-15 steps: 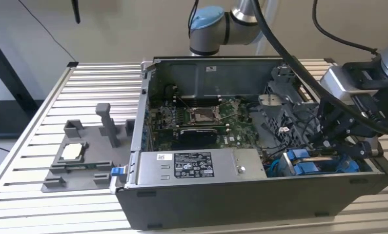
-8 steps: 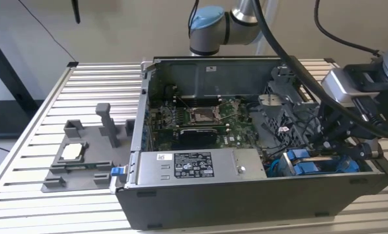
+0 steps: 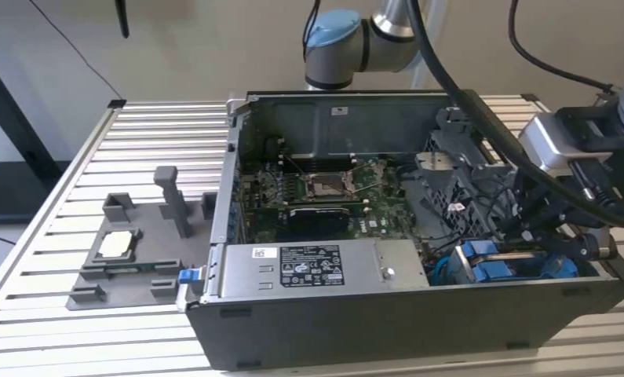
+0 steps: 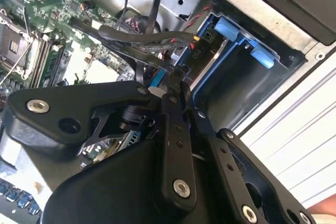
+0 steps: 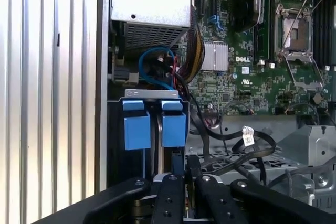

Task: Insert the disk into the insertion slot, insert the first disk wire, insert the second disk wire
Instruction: 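Insert the second disk wire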

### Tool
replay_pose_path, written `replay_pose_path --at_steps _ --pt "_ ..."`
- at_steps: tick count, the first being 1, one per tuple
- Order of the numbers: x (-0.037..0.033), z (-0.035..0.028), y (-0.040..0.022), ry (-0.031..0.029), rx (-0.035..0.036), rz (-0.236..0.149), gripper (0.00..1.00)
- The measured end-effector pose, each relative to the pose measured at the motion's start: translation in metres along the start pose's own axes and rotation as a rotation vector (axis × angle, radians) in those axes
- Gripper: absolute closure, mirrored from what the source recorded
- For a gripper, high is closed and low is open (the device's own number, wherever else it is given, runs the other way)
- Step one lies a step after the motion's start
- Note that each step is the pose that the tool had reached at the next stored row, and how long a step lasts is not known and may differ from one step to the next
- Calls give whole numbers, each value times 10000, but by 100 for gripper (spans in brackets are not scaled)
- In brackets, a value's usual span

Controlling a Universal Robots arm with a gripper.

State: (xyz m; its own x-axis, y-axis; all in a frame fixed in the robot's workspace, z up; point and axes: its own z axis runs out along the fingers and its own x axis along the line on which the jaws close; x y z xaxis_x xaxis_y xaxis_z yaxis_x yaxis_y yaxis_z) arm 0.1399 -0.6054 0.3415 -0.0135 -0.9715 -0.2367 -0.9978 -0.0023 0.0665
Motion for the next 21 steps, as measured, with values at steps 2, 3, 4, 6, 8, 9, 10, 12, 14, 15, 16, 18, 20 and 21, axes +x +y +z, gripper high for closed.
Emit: replay_pose_path --at_steps 2,3,4,6,8,9,10,12,14,15,16,18,20,21 --pt "3 6 -4 -23 4 28 84" --pt "4 9 -6 -35 7 44 84" --pt "5 12 -8 -43 11 62 84" --pt "8 19 -11 -61 18 97 84" --pt "11 30 -13 -74 24 138 84" --pt "13 36 -14 -75 28 160 84" --pt "14 42 -15 -79 32 183 84" --pt "21 51 -17 -83 30 225 84" --pt "29 60 -18 -84 24 267 84" --pt "30 63 -18 -83 26 281 84" --pt "30 64 -19 -82 28 290 84" --pt "32 67 -19 -87 31 294 83" --pt "32 67 -19 -87 23 298 77" --pt "32 64 -18 -88 13 302 70"
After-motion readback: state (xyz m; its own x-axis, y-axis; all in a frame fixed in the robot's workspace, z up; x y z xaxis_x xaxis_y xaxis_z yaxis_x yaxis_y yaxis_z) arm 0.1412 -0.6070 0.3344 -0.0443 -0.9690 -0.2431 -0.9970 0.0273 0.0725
